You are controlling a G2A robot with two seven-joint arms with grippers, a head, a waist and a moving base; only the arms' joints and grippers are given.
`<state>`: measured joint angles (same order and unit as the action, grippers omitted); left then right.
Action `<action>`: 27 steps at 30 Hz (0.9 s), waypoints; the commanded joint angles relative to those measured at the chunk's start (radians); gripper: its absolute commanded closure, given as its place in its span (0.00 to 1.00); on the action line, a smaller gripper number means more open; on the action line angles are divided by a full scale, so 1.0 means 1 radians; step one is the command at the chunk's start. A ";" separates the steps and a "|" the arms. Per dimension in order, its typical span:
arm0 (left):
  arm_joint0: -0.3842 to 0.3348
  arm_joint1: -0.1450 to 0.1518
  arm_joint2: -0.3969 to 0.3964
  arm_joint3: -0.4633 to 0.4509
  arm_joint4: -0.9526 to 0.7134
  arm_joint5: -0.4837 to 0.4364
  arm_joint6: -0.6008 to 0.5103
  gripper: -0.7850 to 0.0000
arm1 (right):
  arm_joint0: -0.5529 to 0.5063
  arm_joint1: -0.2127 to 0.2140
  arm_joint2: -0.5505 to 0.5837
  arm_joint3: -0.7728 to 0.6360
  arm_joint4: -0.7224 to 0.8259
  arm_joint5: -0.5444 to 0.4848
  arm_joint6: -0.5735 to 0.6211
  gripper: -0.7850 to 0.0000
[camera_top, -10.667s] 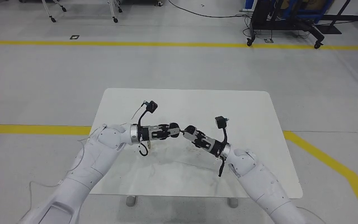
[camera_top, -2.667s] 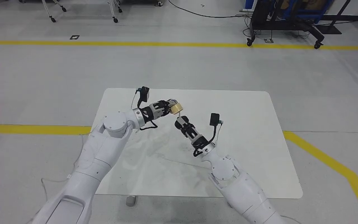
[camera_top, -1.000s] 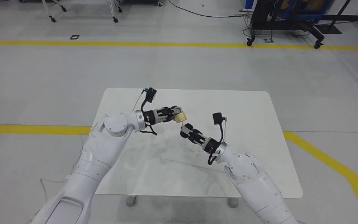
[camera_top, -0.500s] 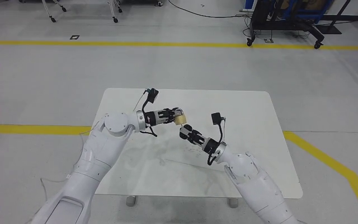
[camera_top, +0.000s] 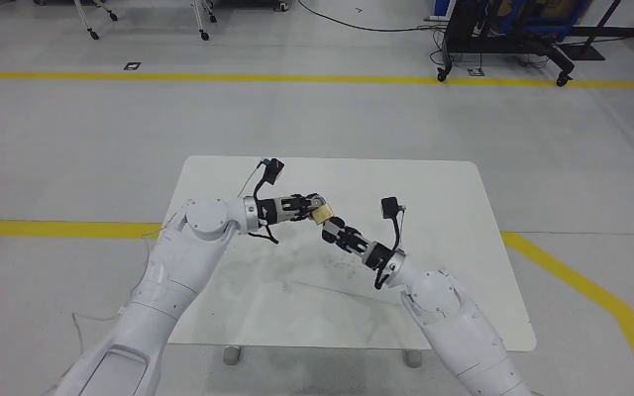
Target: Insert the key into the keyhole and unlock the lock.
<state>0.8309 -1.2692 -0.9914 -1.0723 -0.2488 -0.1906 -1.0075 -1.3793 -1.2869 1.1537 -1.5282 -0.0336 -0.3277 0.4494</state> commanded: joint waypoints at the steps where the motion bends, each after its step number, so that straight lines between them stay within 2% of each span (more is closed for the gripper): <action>1: -0.002 -0.002 -0.008 0.017 -0.049 0.017 -0.005 1.00 | 0.003 -0.001 -0.004 0.003 -0.004 -0.002 -0.017 0.00; 5: -0.009 -0.005 -0.014 0.044 -0.090 0.036 -0.005 1.00 | -0.005 -0.002 0.003 0.000 0.015 -0.047 -0.049 0.00; 14: -0.029 -0.020 -0.003 0.094 -0.128 0.078 0.049 1.00 | -0.005 -0.002 0.003 0.000 0.015 -0.047 -0.049 0.00; 18: -0.029 -0.032 -0.008 0.137 -0.217 0.172 0.090 1.00 | -0.006 -0.003 0.001 -0.005 0.020 -0.051 -0.049 0.00; 21: -0.042 -0.043 -0.014 0.192 -0.335 0.276 0.037 1.00 | -0.021 0.000 0.018 -0.020 0.062 -0.164 -0.041 0.00; 22: -0.046 -0.045 -0.016 0.204 -0.354 0.290 0.027 1.00 | -0.025 0.001 0.022 -0.024 0.070 -0.192 -0.041 0.56; 23: -0.051 -0.048 -0.018 0.221 -0.386 0.311 0.009 1.00 | -0.032 0.002 0.026 -0.032 0.080 -0.239 -0.041 1.00; 27: -0.076 -0.061 -0.009 0.284 -0.461 0.399 -0.060 1.00 | -0.044 0.004 0.024 -0.032 0.115 -0.345 -0.019 1.00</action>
<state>0.7595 -1.3273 -1.0043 -0.8002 -0.6945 0.1861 -1.0441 -1.4247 -1.2830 1.1808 -1.5623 0.0768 -0.6606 0.4260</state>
